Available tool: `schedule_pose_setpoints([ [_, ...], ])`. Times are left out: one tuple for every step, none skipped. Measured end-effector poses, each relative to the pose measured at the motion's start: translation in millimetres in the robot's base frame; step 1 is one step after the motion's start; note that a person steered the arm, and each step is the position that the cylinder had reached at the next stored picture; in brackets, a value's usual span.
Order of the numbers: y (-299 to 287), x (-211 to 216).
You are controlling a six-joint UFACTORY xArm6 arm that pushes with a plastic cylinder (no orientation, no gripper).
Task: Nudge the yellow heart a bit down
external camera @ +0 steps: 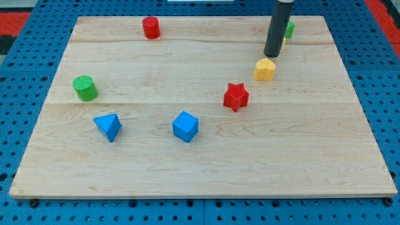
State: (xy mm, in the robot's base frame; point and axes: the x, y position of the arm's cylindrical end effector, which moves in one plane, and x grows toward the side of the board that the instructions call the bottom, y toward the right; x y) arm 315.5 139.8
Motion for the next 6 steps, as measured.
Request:
schedule_pose_setpoints([
  [-6.8, 2.4],
  [-12.3, 16.6],
  [-20.9, 22.2],
  [-44.5, 9.0],
  [-60.2, -20.8],
  [-29.3, -42.8],
])
